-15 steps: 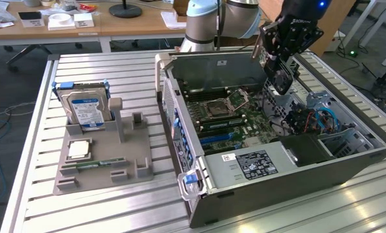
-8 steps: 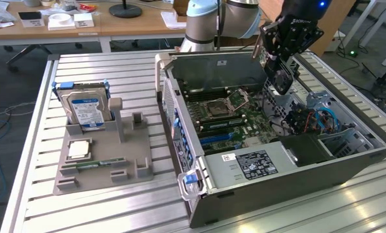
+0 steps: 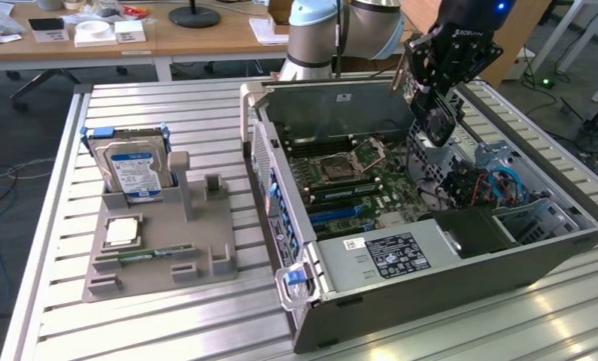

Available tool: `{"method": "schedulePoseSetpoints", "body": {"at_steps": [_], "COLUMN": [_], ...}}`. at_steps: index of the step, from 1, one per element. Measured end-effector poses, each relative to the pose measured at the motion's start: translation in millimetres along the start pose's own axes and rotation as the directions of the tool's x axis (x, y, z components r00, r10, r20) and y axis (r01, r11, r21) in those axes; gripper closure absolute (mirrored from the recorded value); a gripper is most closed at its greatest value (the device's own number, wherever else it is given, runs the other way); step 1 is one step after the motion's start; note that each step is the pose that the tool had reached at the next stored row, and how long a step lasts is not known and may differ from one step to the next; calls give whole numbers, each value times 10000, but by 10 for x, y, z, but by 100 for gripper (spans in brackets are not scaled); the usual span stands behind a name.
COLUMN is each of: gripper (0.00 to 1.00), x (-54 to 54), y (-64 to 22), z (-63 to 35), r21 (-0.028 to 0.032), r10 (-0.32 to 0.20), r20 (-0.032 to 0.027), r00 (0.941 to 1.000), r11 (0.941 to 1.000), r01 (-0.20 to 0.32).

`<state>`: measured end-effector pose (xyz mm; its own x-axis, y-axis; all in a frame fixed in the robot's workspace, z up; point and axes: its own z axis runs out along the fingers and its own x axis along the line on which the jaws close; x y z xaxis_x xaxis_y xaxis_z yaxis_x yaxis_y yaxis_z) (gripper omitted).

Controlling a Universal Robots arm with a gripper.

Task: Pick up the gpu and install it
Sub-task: 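Insert the gpu into the slot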

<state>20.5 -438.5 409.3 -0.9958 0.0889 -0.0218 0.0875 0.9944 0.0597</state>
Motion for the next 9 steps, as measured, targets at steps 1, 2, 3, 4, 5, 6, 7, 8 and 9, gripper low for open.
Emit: {"method": "schedulePoseSetpoints", "body": {"at_steps": [1,2,3,4,5,6,7,8,9], "gripper": [74,74,74,74,74,74,74,74,74], "x": [0,0,0,0,0,0,0,0,0], "y": [0,0,0,0,0,0,0,0,0], "z": [0,0,0,0,0,0,0,0,0], "r21": [0,0,0,0,0,0,0,0,0], "r10": [0,0,0,0,0,0,0,-2,-13], "r20": [0,0,0,0,0,0,0,0,0], "r00": [10000,10000,10000,10000,10000,10000,10000,10000,10000], "r11": [10000,10000,10000,10000,10000,10000,10000,10000,10000], "r01": [0,0,0,0,0,0,0,2,13]}}
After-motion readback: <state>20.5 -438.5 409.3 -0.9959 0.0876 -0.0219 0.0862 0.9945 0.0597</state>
